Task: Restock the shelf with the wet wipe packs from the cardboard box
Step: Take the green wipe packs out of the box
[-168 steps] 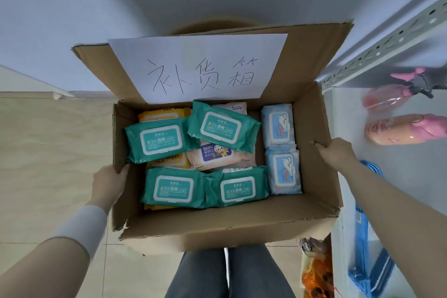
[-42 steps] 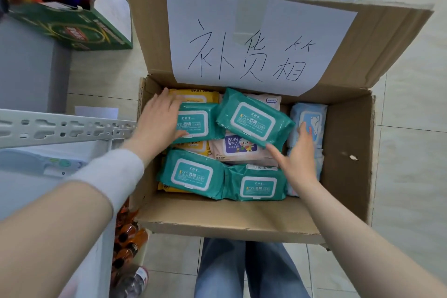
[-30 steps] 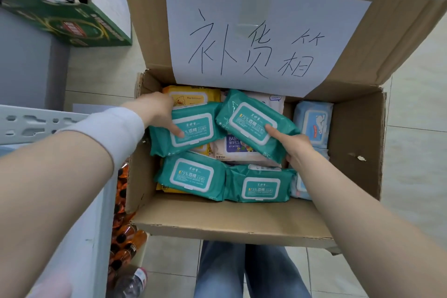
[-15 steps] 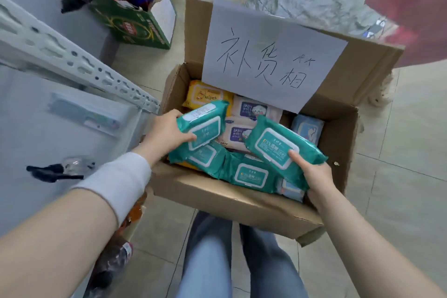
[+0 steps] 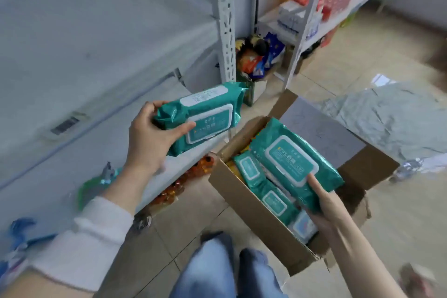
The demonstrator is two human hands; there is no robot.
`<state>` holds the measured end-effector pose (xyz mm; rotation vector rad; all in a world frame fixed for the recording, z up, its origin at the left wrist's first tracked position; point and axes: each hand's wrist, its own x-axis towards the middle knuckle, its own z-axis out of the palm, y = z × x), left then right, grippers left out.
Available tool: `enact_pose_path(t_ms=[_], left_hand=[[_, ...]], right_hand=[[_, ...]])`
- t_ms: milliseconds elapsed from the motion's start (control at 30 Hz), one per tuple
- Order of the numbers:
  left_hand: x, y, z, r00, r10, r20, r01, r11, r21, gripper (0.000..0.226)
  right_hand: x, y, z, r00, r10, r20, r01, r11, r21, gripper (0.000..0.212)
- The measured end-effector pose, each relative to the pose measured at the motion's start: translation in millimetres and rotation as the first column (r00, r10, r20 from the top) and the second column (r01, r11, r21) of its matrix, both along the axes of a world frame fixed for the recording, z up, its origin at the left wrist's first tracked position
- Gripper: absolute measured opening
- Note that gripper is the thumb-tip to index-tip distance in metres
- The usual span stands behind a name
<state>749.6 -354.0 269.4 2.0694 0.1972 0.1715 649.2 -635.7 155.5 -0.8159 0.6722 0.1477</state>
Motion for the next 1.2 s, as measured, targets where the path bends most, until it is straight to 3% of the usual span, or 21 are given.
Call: enact_pose_path(t_ms=[200,233,333,400,600,700,833,1000,1200], left_hand=[[-1.8,112.5,72.5,0.968,0.221,0.120,-0.182,0.945,-0.272,0.033],[-0.6,131.5,81.1,0.958,0.251,0.138,-0.201,0.932,-0.301,0.032],[4.9,183.8,99.0,0.928,0.320,0.191,-0.232,0.897,-0.376,0.031],[12.3,214.1,101.7,0.906,0.366,0.213,-0.254,0.873,-0.417,0.030],[53.5,276.0,89.0,0.862,0.466,0.198,-0.328,0.812,-0.483,0.023],[92.1,298.3,81.0,0.849,0.496,0.179,-0.352,0.786,-0.509,0.022],[161.8,323.2,71.8,0.852,0.490,0.183,-0.343,0.788,-0.512,0.023],[255.5,354.3,61.2,0.858,0.481,0.179,-0.338,0.792,-0.509,0.022],[336.1,400.4,45.2,0.884,0.431,0.178,-0.309,0.827,-0.469,0.027]], right_hand=[[60.6,79.0,73.6,0.955,0.228,0.191,-0.233,0.972,0.004,0.028],[70.9,94.9,83.0,0.942,0.262,0.210,-0.270,0.963,0.010,0.035],[102.2,141.1,106.8,0.911,0.335,0.239,-0.337,0.941,-0.033,0.091],[121.9,169.5,119.1,0.893,0.358,0.272,-0.357,0.932,-0.057,0.102],[185.0,231.5,145.3,0.905,0.353,0.237,-0.373,0.927,0.043,0.077],[237.8,246.9,154.6,0.880,0.400,0.258,-0.395,0.916,-0.072,0.078],[331.0,266.2,161.9,0.828,0.475,0.299,-0.380,0.866,-0.324,0.098],[456.7,295.5,164.4,0.733,0.593,0.333,-0.424,0.781,-0.458,0.067],[573.6,340.3,163.2,0.564,0.747,0.350,-0.525,0.653,-0.547,0.055]])
